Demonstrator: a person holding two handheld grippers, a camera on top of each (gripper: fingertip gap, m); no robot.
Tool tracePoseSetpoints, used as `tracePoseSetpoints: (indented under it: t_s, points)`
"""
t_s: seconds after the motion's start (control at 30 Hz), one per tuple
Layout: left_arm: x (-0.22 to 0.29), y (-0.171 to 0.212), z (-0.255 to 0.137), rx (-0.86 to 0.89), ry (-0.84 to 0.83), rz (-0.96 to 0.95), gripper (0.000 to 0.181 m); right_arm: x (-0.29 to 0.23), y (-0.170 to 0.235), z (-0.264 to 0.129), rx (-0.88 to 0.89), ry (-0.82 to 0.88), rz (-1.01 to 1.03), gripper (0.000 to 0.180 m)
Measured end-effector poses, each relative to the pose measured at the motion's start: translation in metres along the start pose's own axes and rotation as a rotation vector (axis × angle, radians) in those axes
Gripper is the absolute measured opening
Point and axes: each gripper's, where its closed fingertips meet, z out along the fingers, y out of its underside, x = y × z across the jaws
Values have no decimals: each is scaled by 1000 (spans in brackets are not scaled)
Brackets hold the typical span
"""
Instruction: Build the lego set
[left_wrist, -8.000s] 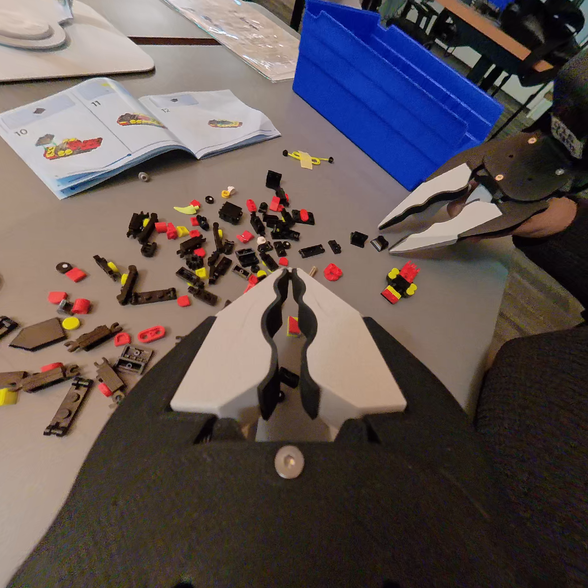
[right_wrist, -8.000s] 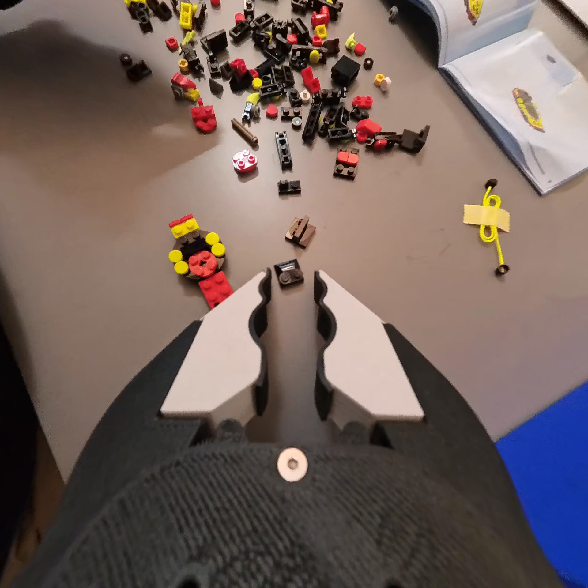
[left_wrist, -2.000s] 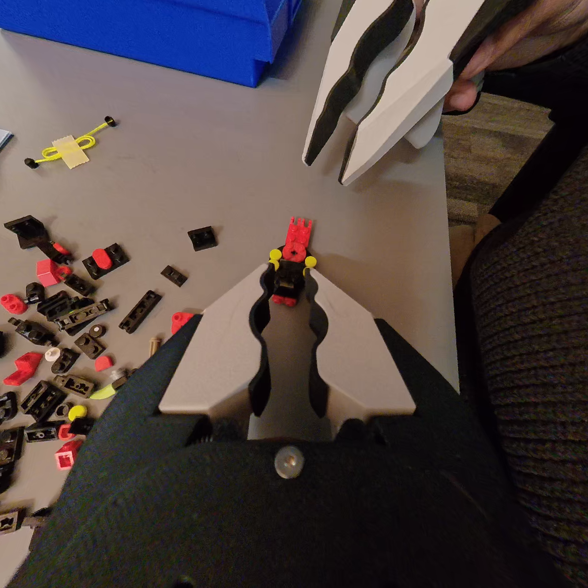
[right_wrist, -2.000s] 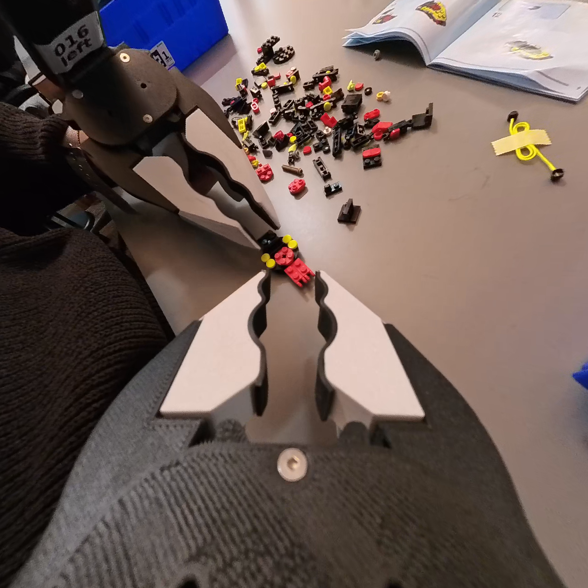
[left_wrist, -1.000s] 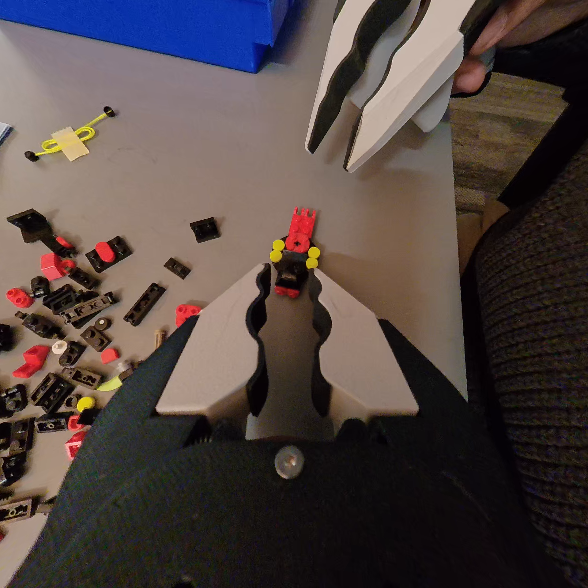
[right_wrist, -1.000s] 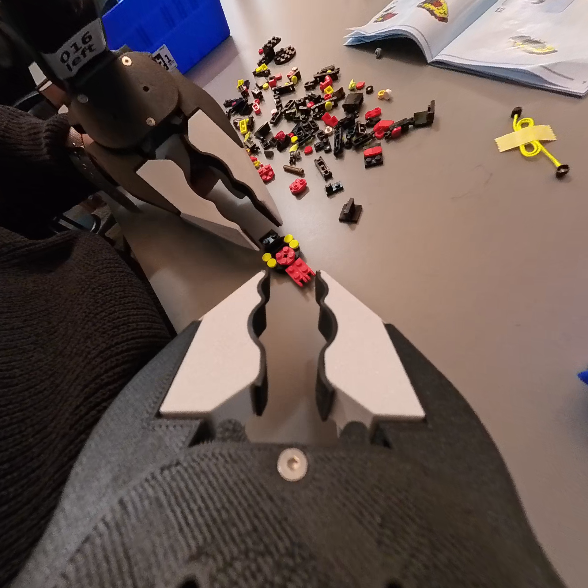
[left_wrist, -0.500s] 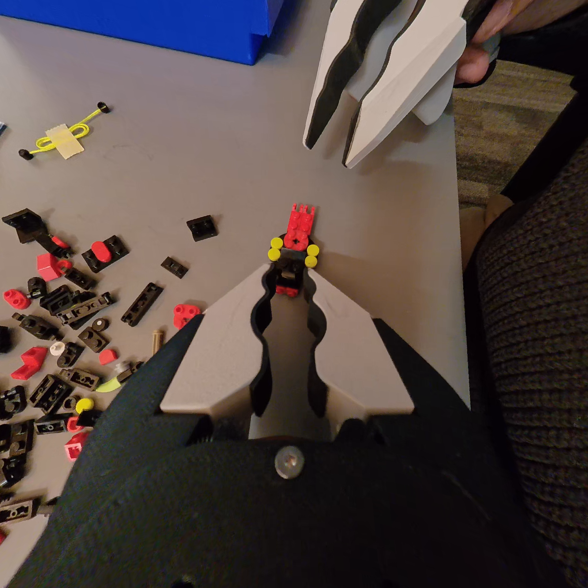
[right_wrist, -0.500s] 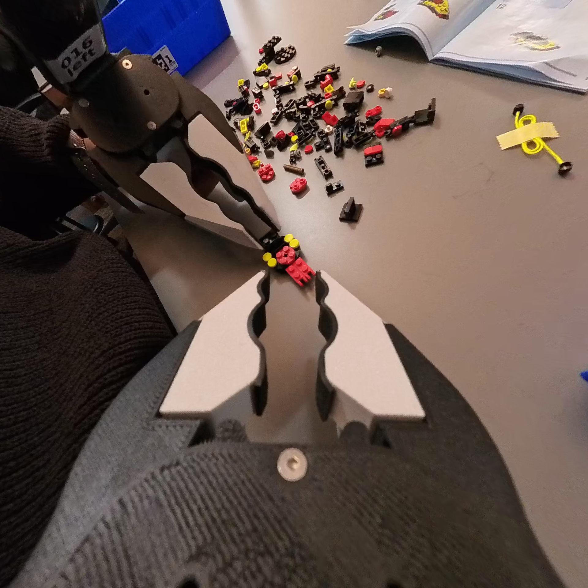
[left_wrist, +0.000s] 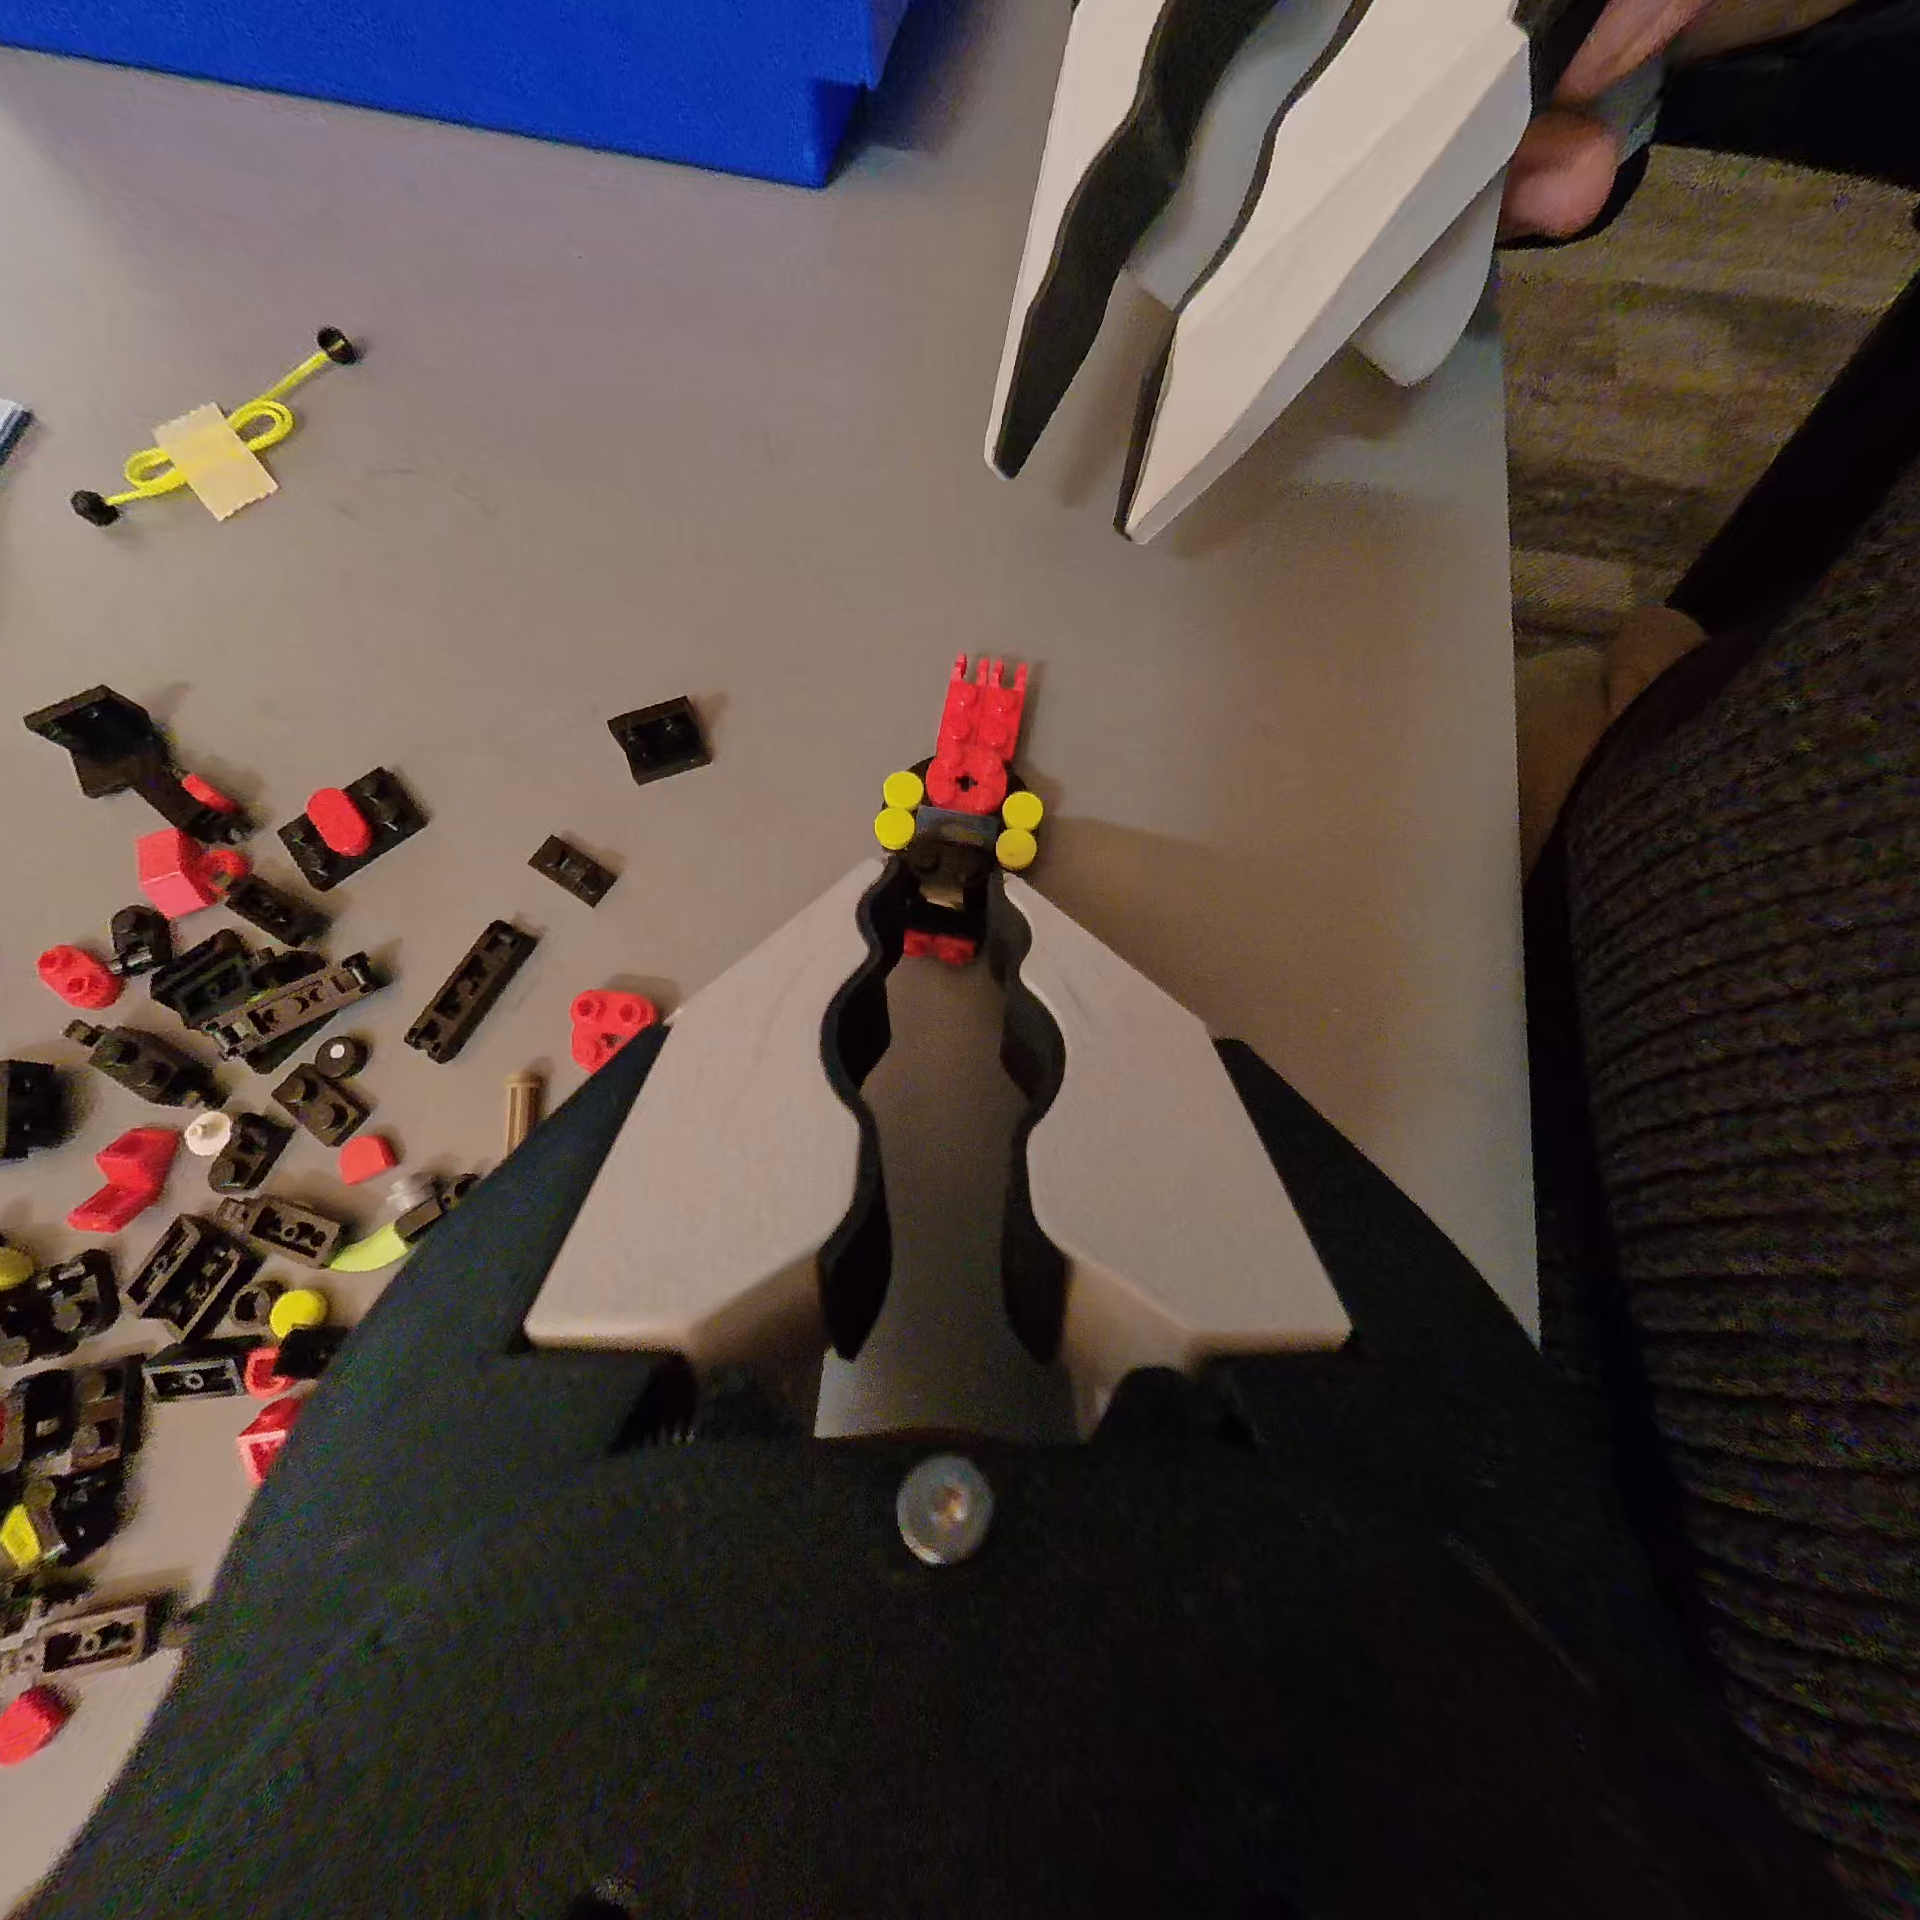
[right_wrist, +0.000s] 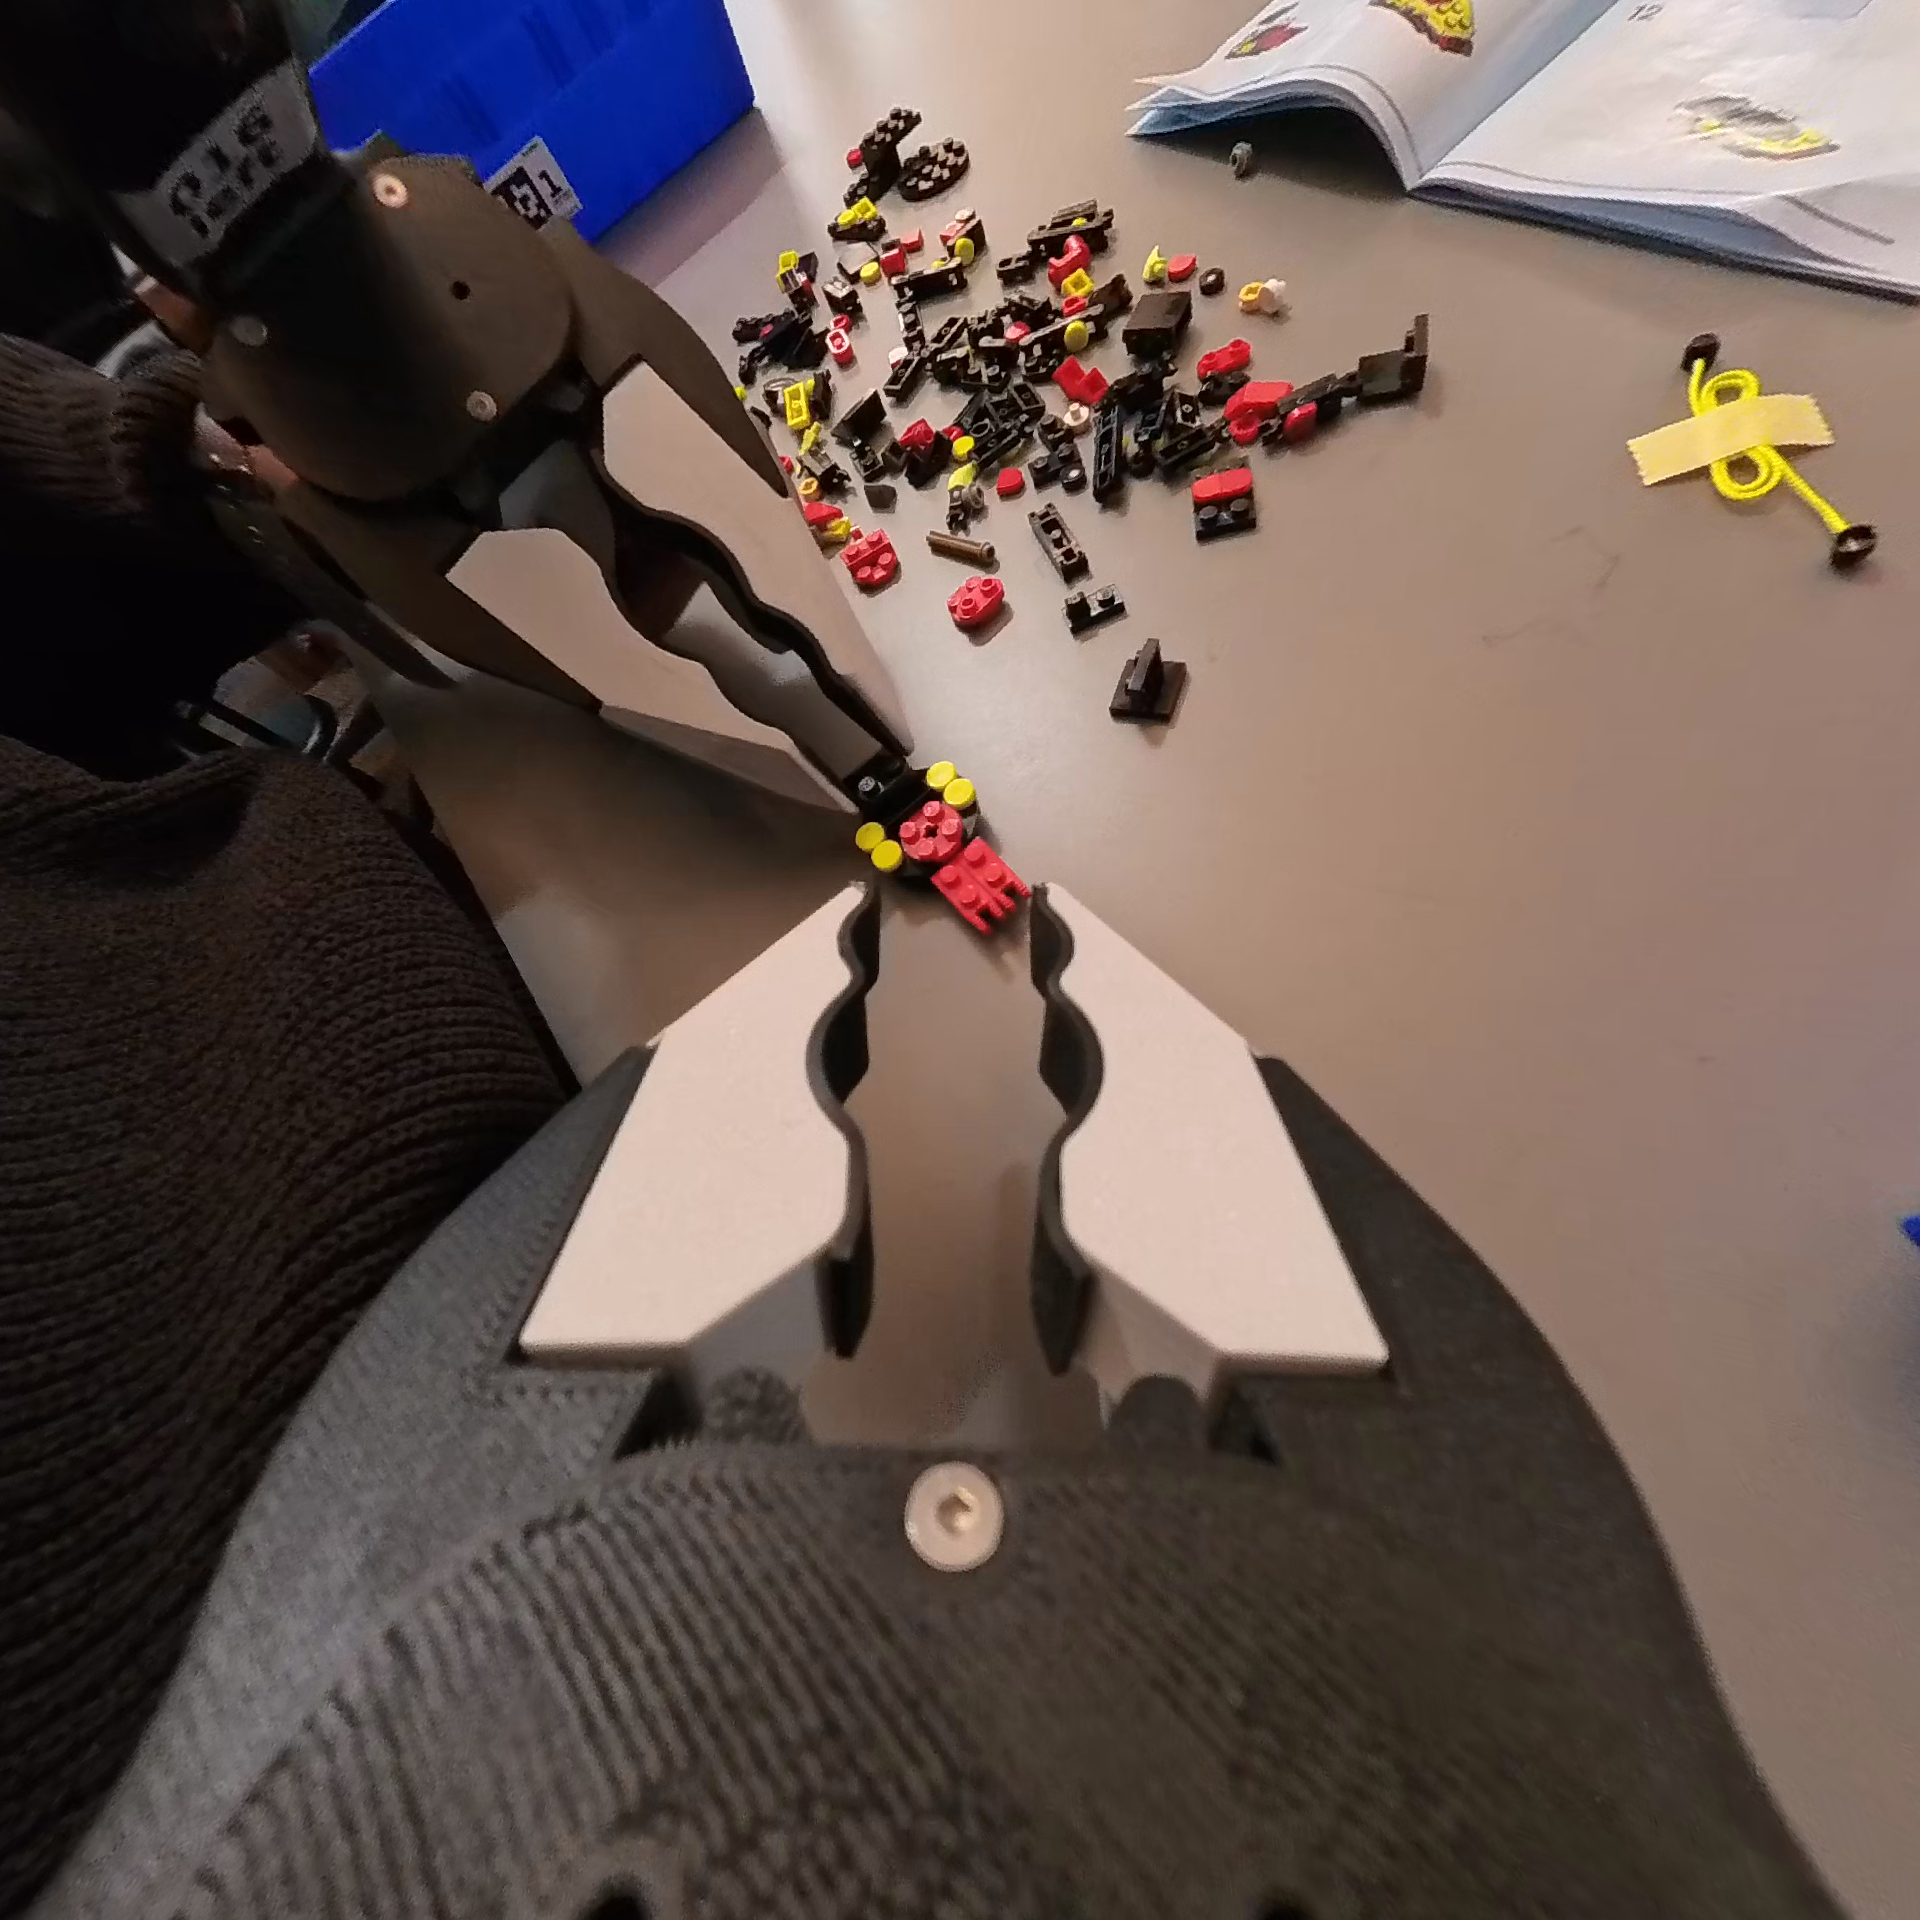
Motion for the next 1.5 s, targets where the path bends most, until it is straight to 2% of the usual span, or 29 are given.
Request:
tracePoseSetpoints:
  t_s: [0.6,1.07,1.13,1.27,1.5]
  points:
    - [1,3,0,-53,-38,27,14,0,1,1,-7,2,-2,28]
    - [2,1,-1,-31,-1,-64,13,-3,4,2,-23,11,-54,31]
    - [1,2,-2,-35,-3,-68,14,-4,6,4,-37,17,-79,33]
    - [2,10,-2,-64,0,-61,28,-5,11,12,-85,51,-170,36]
    - [-4,7,-10,-17,13,-163,36,0,13,38,-167,138,-425,53]
